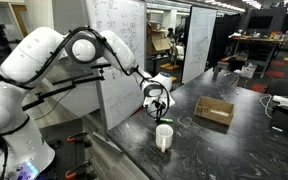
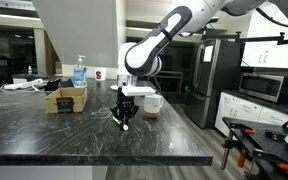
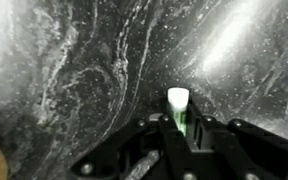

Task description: Place the green marker inside the white mug

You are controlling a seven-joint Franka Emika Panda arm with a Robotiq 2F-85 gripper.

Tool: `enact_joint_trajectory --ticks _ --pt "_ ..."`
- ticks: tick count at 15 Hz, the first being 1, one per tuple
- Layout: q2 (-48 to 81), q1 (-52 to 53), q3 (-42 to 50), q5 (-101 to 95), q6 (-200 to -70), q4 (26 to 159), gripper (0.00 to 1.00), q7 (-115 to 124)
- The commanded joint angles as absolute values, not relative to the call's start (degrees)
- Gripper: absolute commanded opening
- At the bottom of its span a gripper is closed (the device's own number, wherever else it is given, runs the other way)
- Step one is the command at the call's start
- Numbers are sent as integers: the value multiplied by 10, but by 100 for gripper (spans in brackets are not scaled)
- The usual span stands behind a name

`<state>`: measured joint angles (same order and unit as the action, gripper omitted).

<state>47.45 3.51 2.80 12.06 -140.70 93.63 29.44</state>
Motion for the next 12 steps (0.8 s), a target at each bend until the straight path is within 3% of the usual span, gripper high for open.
enact_joint_trajectory --ticks 1,7,12 --pt "453 36 27 129 -1399 951 5 280" --pt "411 35 25 126 -1397 980 5 265" --pt "353 12 5 140 -1299 1008 5 222"
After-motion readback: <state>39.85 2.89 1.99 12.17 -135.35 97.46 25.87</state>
